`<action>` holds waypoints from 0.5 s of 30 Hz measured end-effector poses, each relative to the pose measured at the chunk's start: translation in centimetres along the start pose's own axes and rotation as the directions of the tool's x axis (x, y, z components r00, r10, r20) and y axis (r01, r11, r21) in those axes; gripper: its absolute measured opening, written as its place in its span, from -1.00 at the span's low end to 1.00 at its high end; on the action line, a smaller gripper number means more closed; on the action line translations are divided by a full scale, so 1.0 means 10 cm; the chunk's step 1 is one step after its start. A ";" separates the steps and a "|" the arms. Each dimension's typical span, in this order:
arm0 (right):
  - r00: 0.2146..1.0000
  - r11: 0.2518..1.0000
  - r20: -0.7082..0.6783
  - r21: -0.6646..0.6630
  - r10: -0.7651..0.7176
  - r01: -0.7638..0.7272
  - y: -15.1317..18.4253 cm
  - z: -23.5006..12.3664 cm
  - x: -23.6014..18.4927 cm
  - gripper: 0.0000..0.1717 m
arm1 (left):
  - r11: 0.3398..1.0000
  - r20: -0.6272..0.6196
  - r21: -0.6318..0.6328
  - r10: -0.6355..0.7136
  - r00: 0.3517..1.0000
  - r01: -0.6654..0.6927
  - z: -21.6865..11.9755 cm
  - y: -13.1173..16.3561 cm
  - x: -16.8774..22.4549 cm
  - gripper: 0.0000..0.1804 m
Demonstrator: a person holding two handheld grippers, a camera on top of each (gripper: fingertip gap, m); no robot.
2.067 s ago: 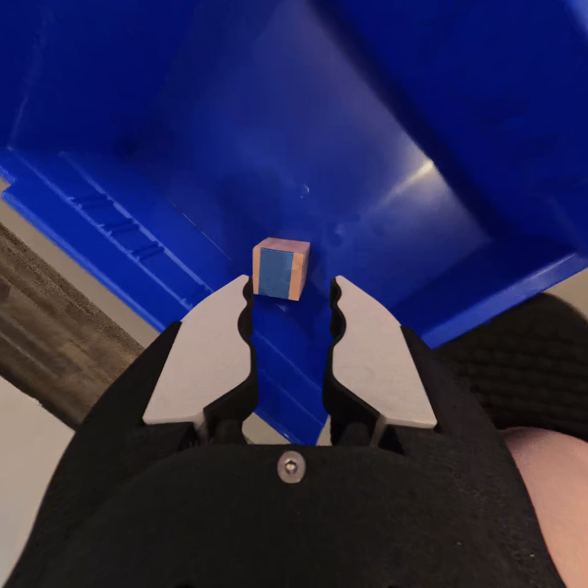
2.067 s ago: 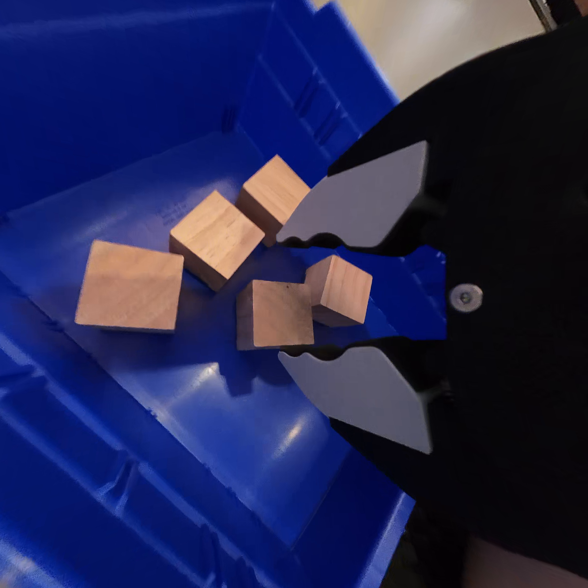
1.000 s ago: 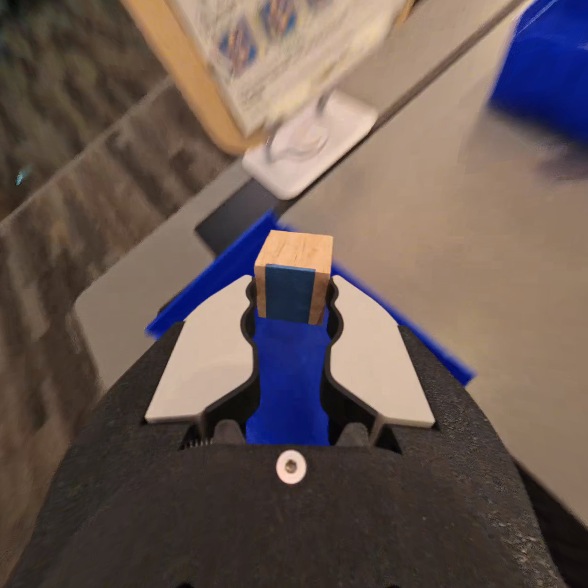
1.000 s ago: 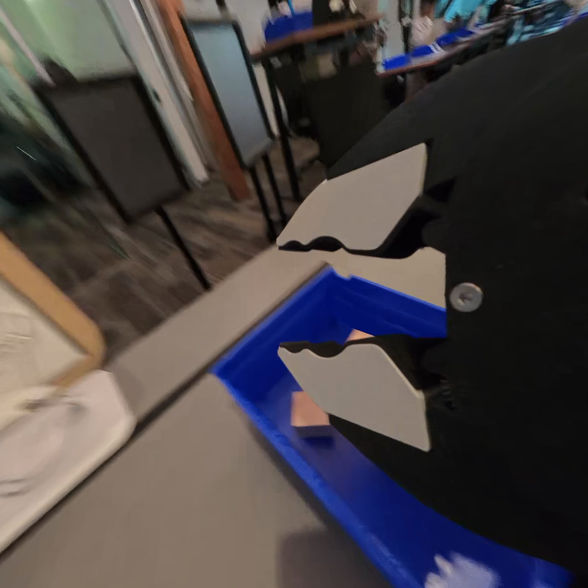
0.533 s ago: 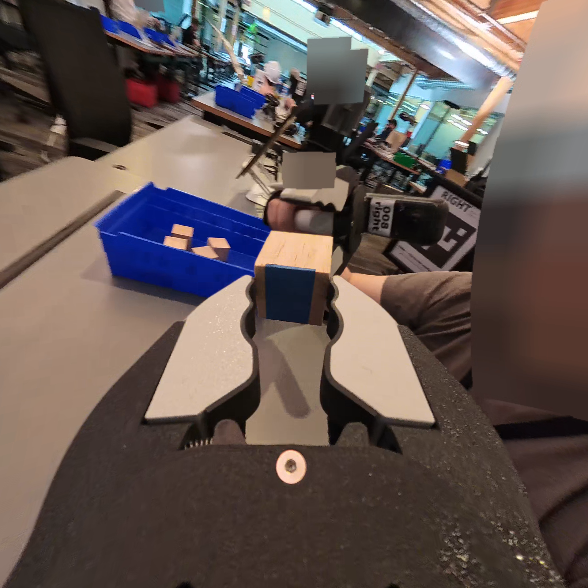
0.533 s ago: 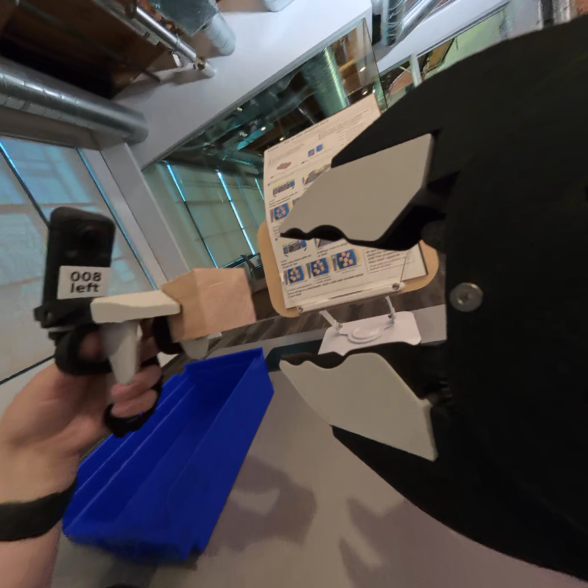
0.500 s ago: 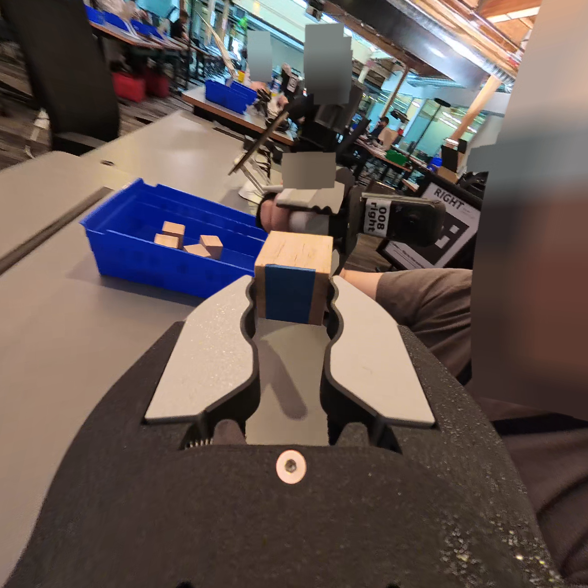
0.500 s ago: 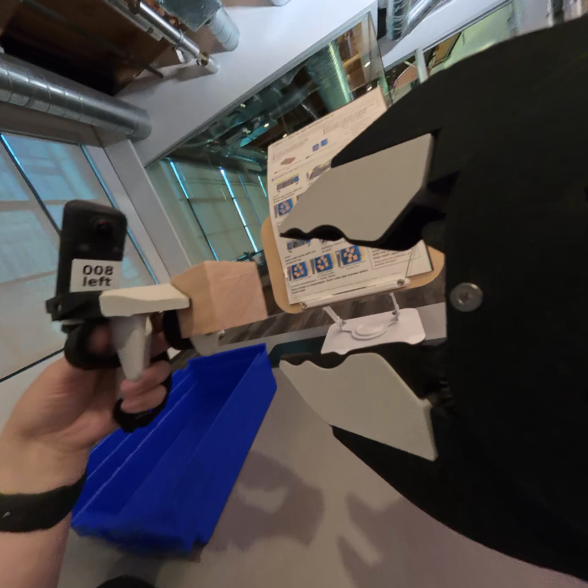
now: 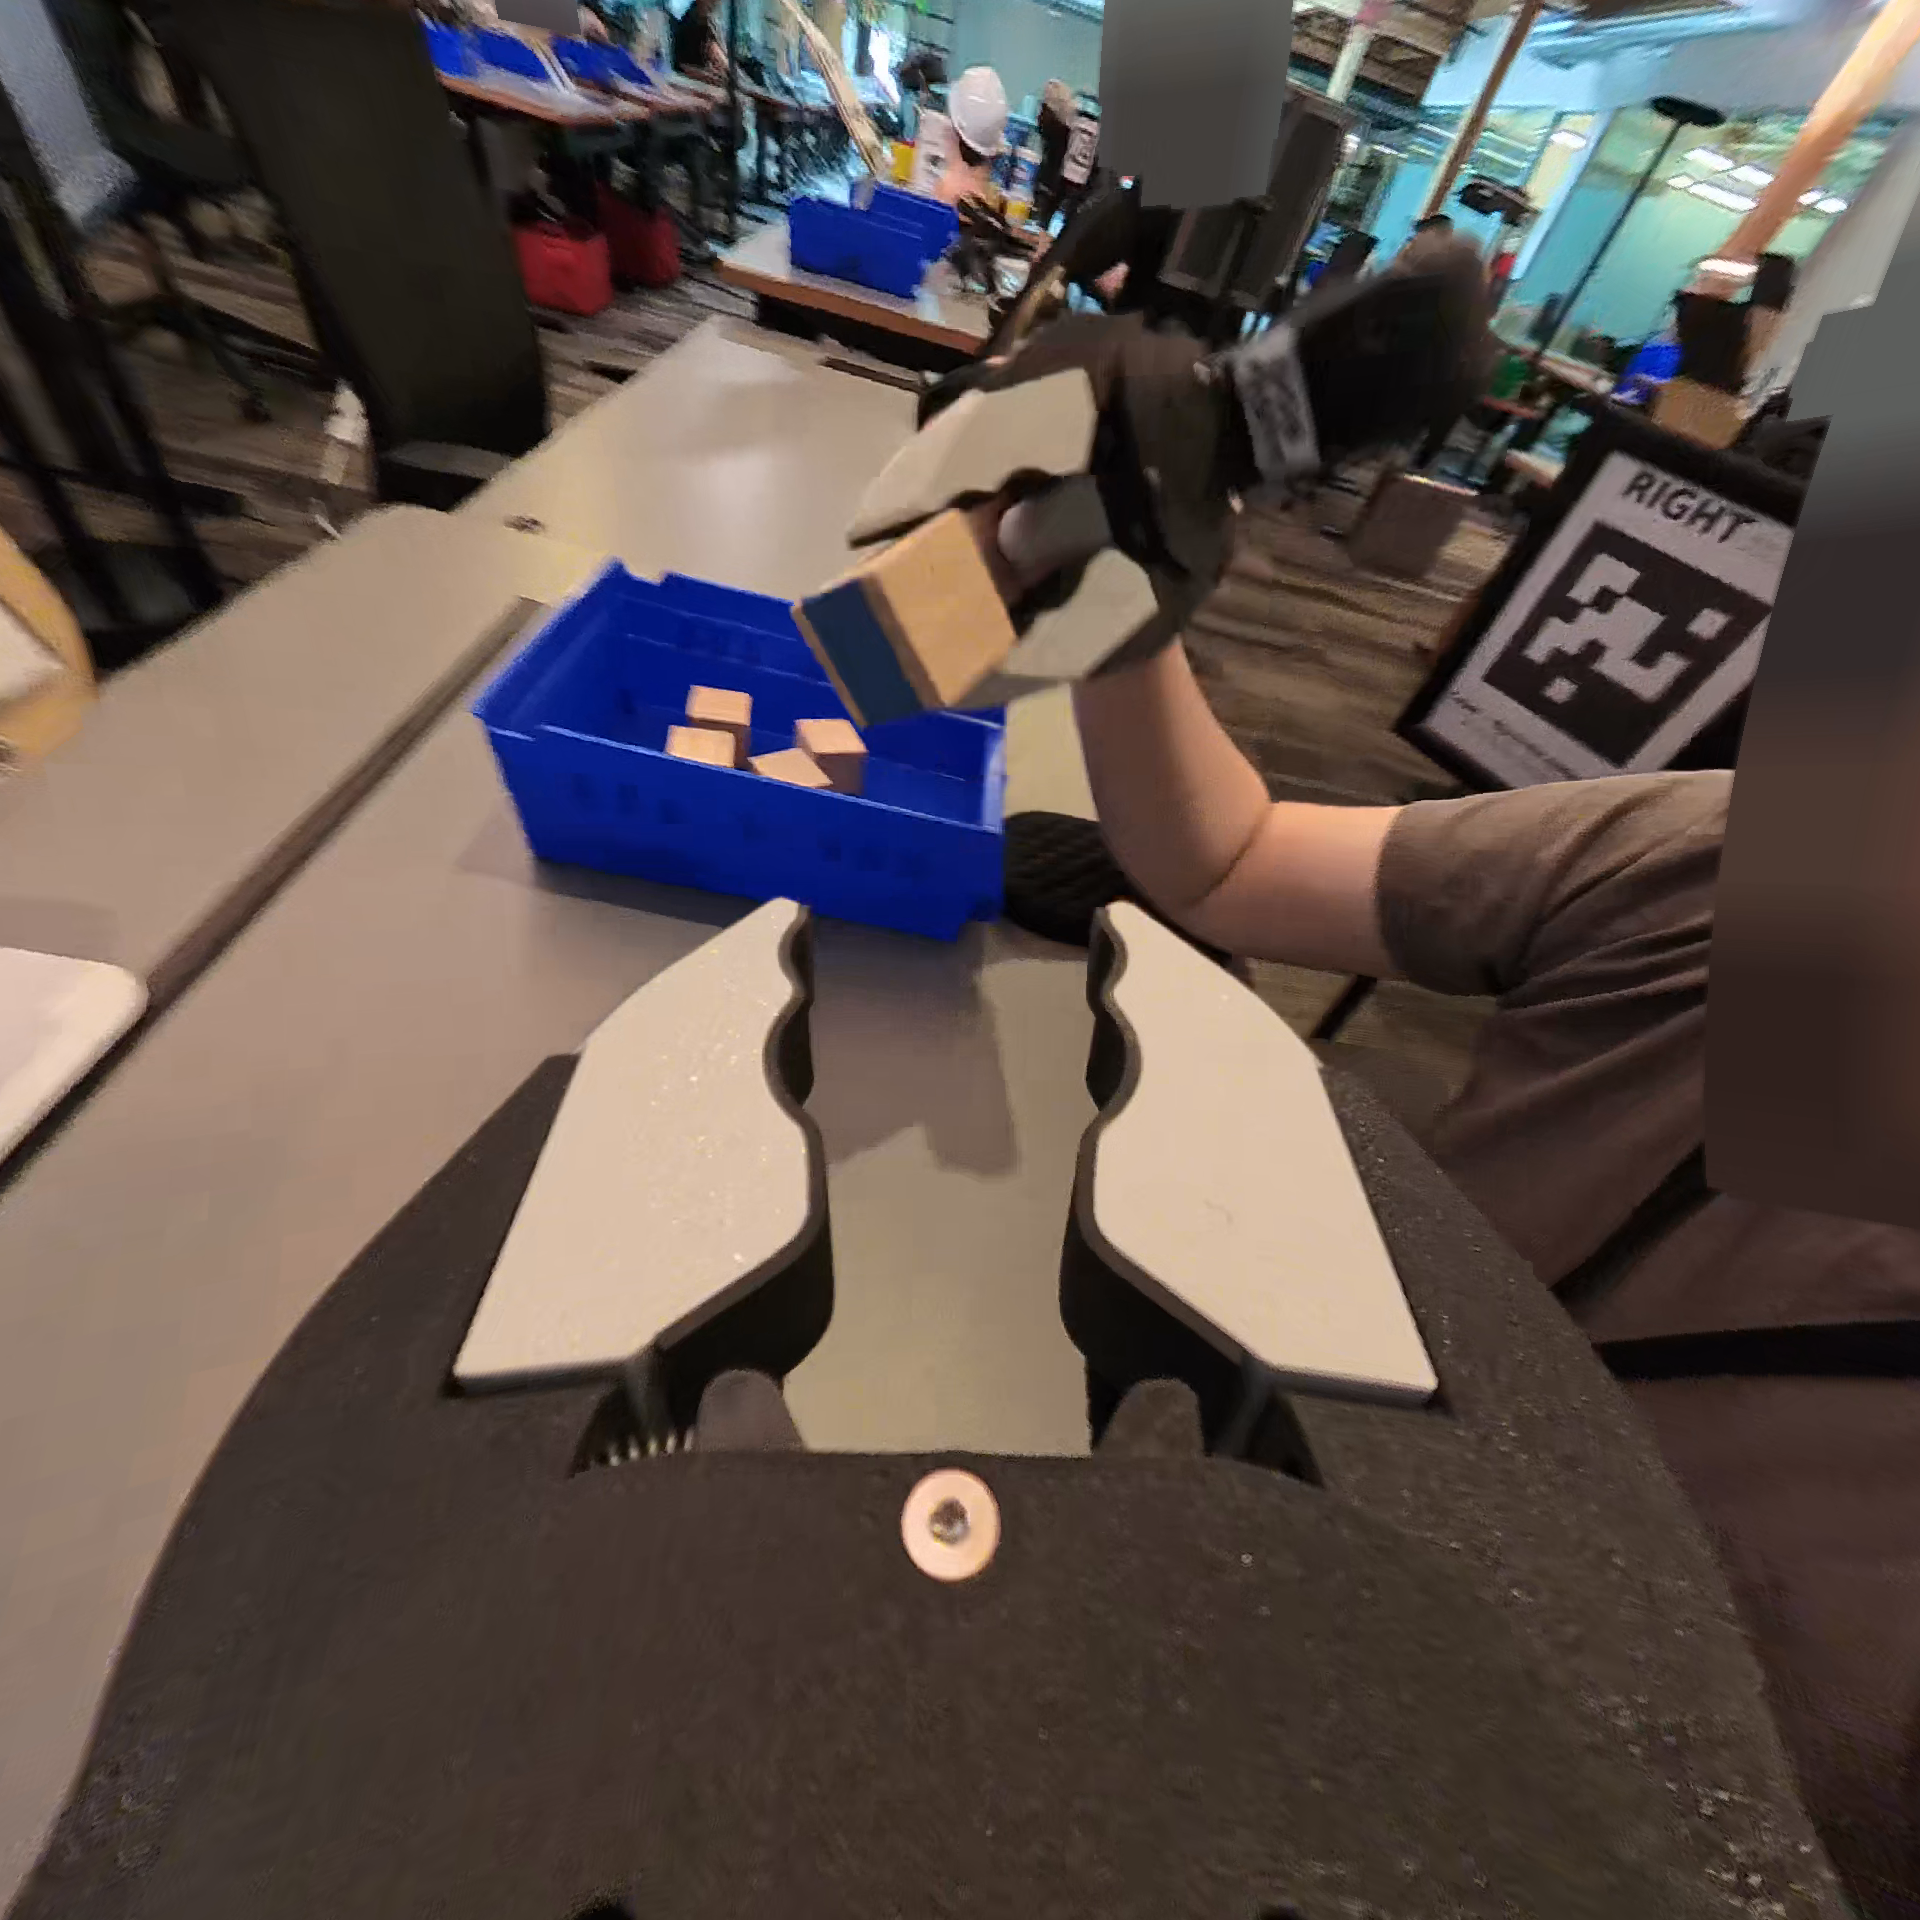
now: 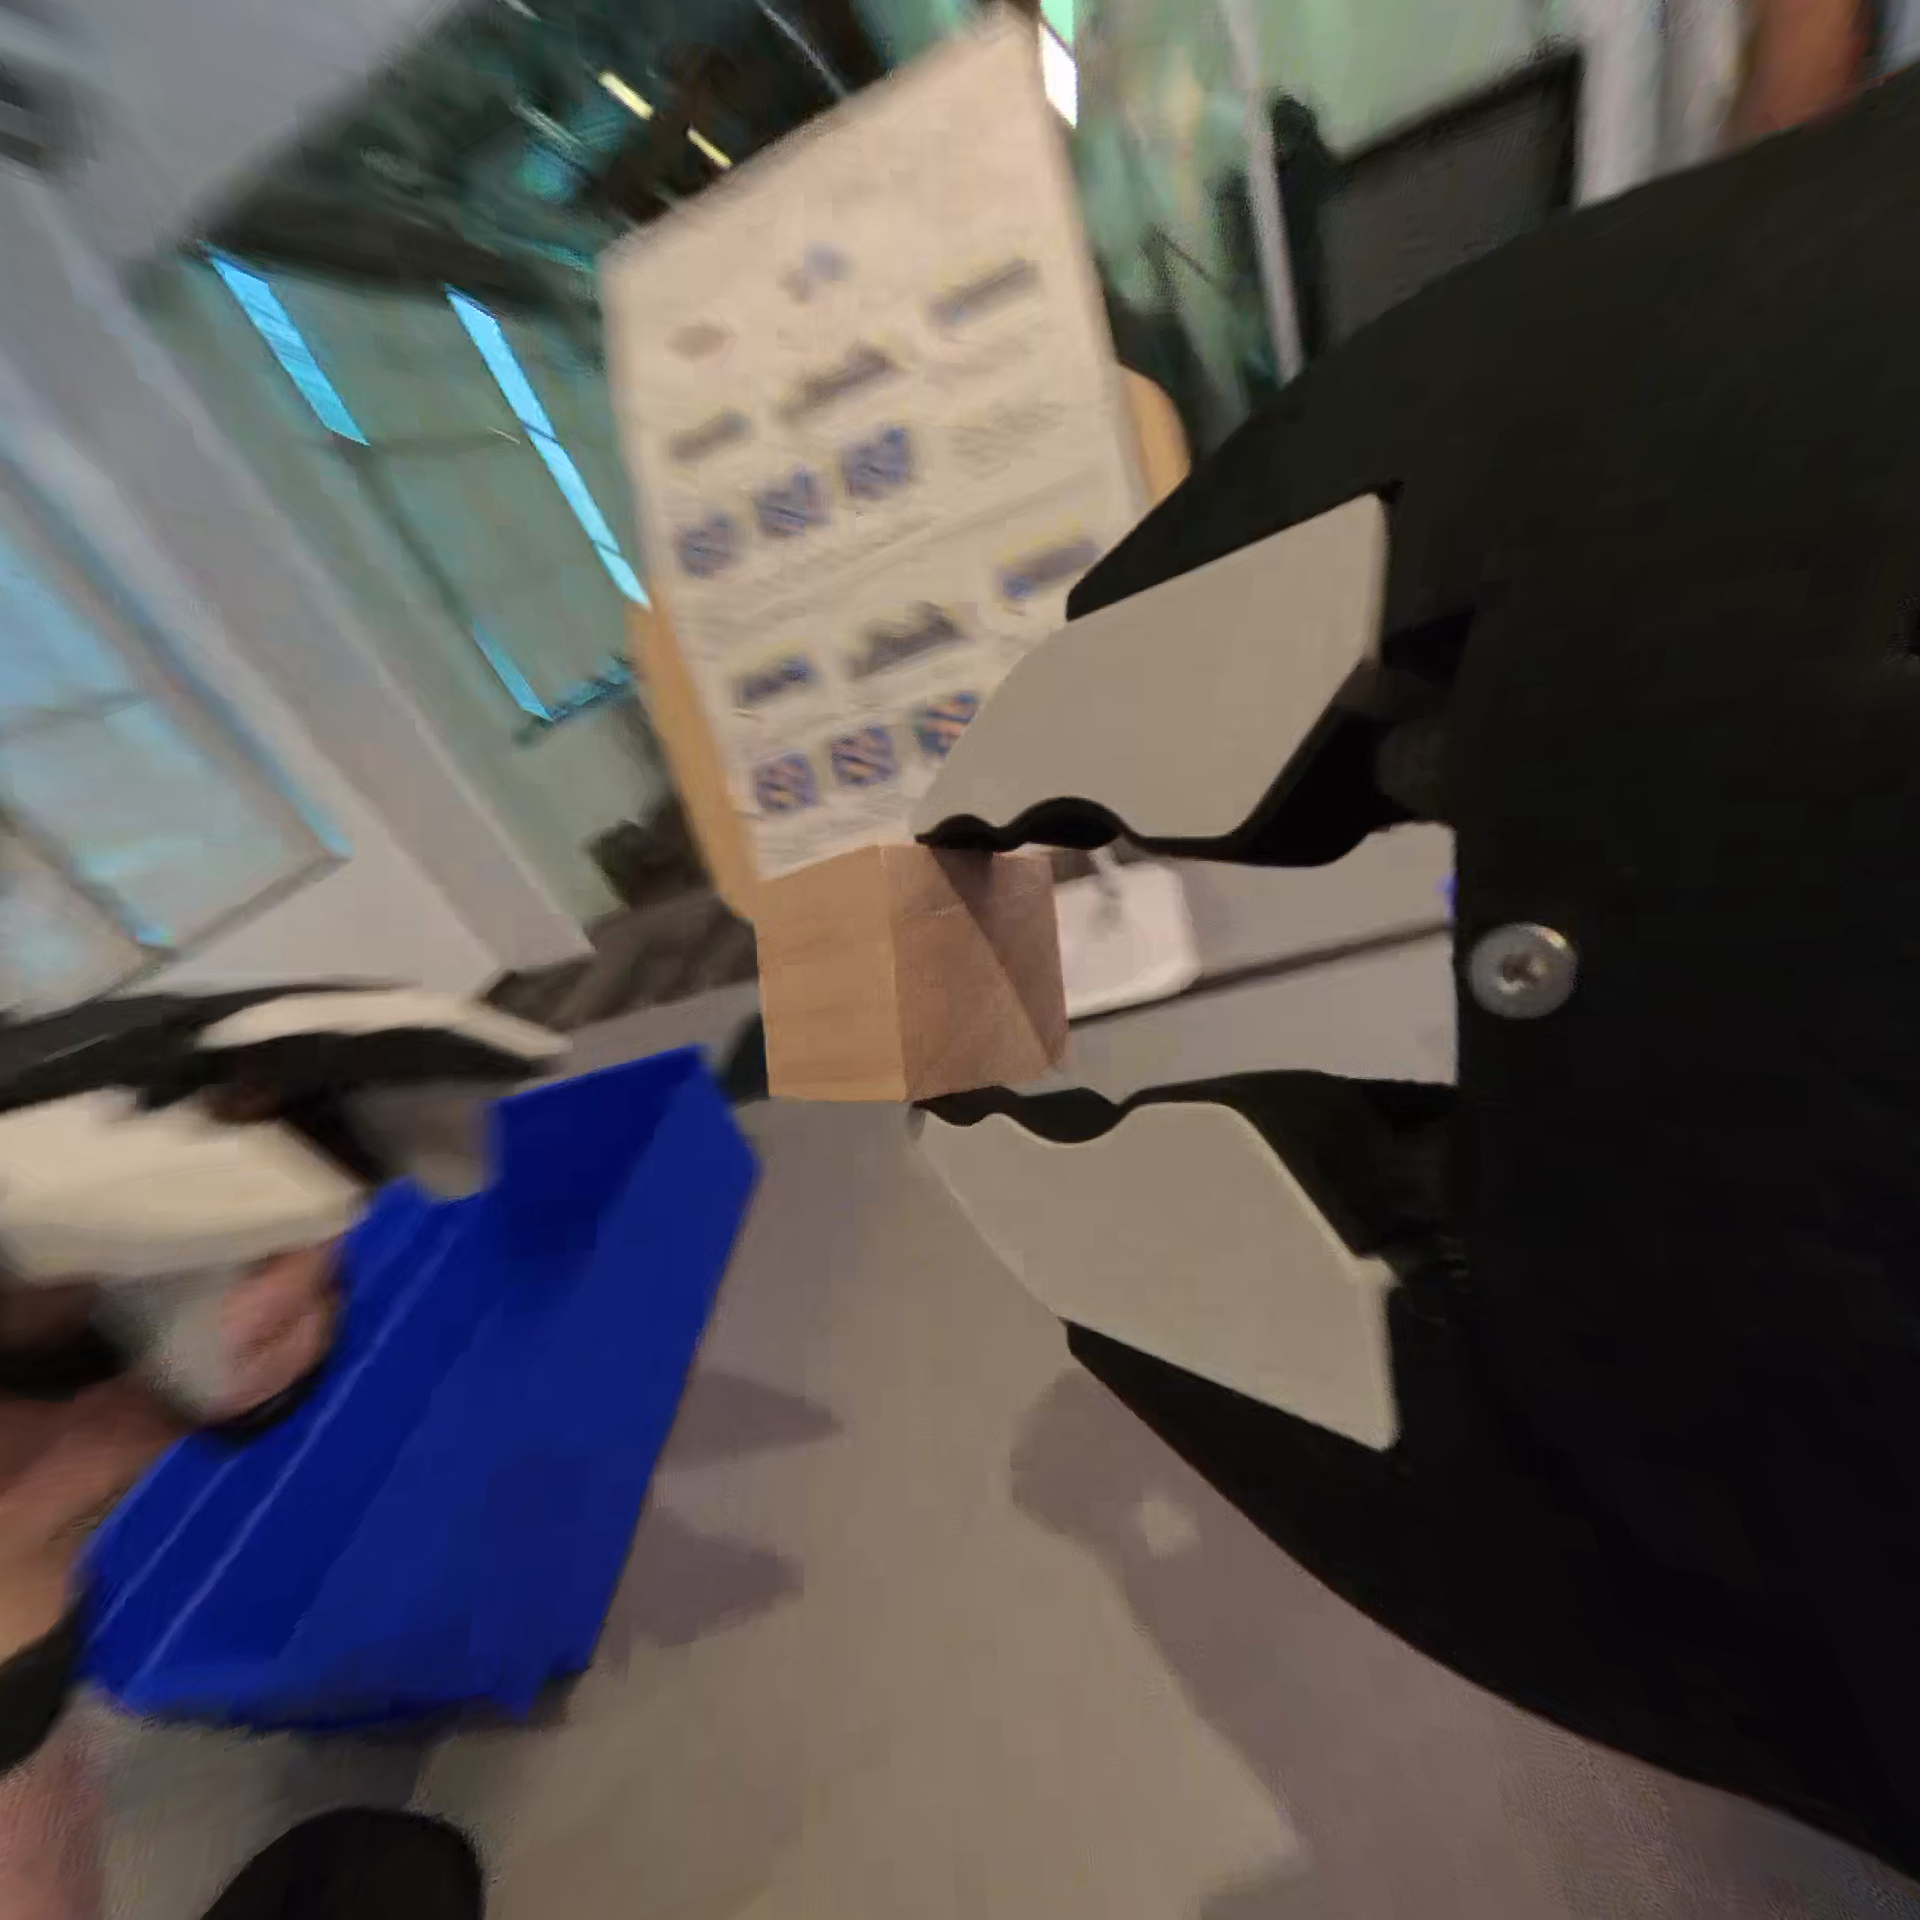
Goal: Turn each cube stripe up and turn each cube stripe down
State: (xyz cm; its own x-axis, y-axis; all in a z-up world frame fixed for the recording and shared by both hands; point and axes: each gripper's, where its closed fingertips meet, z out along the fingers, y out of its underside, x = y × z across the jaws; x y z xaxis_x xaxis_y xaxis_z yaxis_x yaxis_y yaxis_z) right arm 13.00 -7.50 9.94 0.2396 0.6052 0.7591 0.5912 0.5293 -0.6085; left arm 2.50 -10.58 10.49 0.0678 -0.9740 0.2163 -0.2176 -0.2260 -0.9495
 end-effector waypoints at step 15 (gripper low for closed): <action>0.690 0.586 0.268 -0.762 0.673 -0.275 2.53 -0.53 -0.77 -0.47 | 0.973 0.273 0.125 0.155 0.950 -0.195 -0.82 -0.19 0.00 -0.46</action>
State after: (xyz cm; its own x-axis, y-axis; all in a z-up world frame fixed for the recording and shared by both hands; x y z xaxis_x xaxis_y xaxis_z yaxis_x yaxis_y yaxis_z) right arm 30.25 -1.91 -10.06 0.3566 0.9328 0.0521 0.8675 -0.3099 -0.3890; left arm -5.11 -10.32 14.13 0.2963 -0.9551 -0.0036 -0.1028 -0.0282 -0.9943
